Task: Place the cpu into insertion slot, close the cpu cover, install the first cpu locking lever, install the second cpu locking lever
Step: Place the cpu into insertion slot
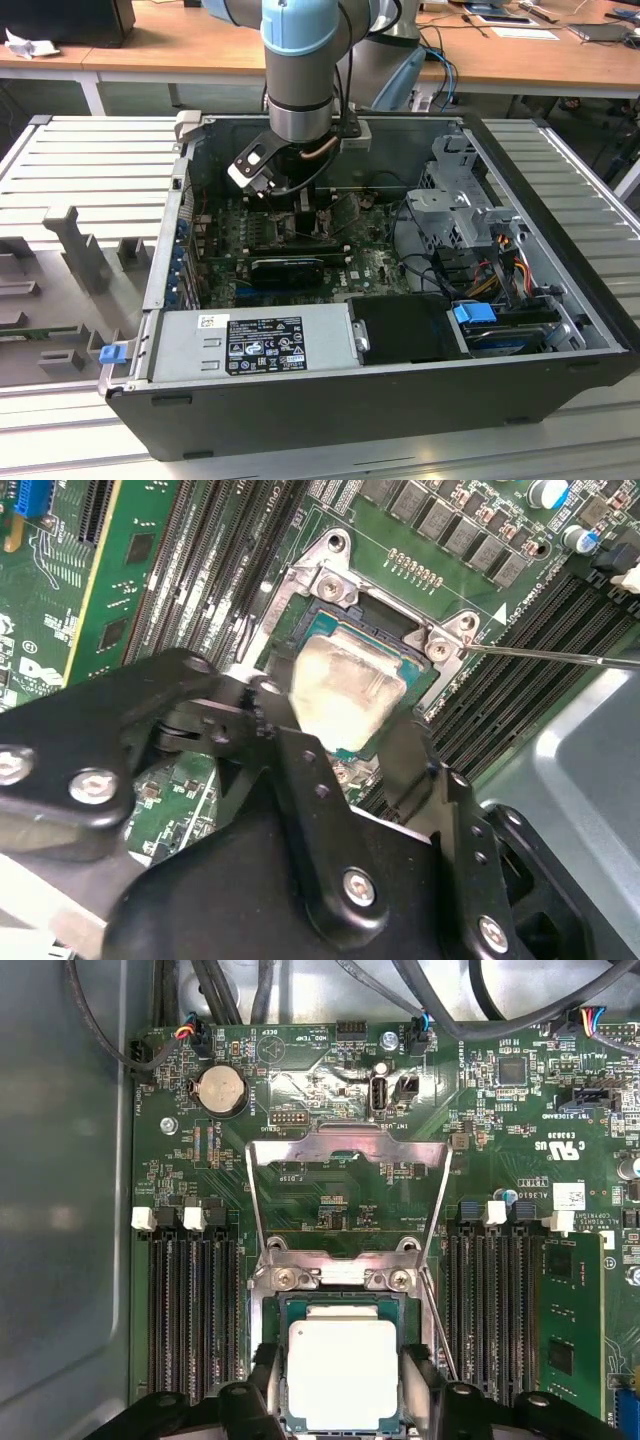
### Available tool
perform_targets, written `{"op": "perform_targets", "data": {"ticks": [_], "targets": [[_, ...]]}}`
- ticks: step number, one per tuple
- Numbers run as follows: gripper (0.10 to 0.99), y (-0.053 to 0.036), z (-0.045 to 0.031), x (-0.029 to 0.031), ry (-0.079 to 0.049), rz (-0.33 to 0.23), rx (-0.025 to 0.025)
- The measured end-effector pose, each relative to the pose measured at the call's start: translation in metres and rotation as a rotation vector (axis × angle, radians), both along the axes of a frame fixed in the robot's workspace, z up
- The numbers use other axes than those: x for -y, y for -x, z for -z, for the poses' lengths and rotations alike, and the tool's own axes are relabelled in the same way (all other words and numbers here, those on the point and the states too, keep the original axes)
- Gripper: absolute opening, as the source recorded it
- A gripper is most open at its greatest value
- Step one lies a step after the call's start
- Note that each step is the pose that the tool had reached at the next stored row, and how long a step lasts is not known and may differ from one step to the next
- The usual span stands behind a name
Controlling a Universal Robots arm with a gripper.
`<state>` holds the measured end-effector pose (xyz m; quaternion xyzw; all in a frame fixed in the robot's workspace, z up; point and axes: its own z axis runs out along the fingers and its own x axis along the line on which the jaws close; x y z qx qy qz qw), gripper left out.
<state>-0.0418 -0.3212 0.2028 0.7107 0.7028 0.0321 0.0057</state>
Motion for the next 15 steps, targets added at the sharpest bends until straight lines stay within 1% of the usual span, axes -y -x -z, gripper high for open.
{"op": "perform_targets", "data": {"ticks": [1,5,6,8,12,13,15], "targets": [[0.608,0.0,0.0,0.0,0.0,0.0,0.0],[0.608,0.0,-0.0011,0.0,-0.001,0.0,0.0001],[0.608,0.0,-0.002,0.0,0.0,0.0,-0.0001],[0.608,0.0,-0.0068,0.0,0.0,0.0,-0.0002],[0.596,0.0,-0.0094,0.0,0.0,0.0,-0.0002],[0.463,0.0,-0.0101,0.0,0.0,0.0,-0.0002],[0.341,0.0,-0.0113,0.0,-0.001,0.0,-0.0001]]}}
